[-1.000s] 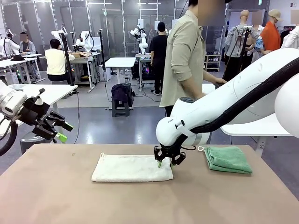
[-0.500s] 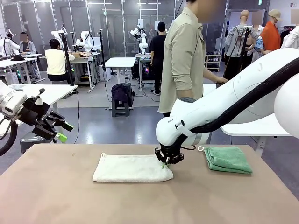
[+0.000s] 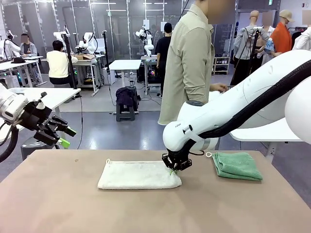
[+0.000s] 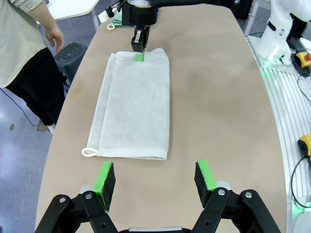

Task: Fold the towels and place them in the basket.
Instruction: When a person lays out a Towel with hook on the table, fold it in half twice.

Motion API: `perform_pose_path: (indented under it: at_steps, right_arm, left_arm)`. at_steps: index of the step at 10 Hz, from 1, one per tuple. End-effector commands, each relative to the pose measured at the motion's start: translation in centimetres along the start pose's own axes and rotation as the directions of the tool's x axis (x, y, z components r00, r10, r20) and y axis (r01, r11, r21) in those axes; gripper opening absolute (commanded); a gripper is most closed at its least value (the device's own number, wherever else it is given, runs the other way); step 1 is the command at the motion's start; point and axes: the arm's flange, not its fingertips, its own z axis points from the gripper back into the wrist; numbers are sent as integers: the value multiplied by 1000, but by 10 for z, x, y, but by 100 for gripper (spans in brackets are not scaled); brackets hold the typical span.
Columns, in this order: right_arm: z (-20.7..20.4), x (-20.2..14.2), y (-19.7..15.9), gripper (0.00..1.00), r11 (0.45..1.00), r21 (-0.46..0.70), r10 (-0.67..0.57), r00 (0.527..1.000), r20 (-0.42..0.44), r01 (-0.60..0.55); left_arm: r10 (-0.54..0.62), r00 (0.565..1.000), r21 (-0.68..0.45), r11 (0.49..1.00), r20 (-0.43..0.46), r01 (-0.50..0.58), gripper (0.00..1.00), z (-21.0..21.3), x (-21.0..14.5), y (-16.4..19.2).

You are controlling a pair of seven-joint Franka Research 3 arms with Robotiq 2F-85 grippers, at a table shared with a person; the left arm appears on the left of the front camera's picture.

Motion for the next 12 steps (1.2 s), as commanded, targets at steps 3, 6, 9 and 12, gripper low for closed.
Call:
perform_pose_path:
  at_steps: [3,6,9,12]
  right_arm:
    - [14,3,-16,0,998,-69,0,1000,17,1]
    - [27,-3,-20,0,996,-90,-2,1000,15,3]
    - [51,-12,7,0,991,-135,26,999,27,-22]
    - [73,-11,57,0,974,-209,100,993,61,-85]
  left_arm:
    - [9,1000,5,1000,-4,-9,84,0,1,0]
    - [9,1000,5,1000,-4,-9,84,0,1,0]
    - [9,1000,5,1000,-4,-9,84,0,1,0]
    - [9,1000,5,1000,-4,-9,84,0,1,0]
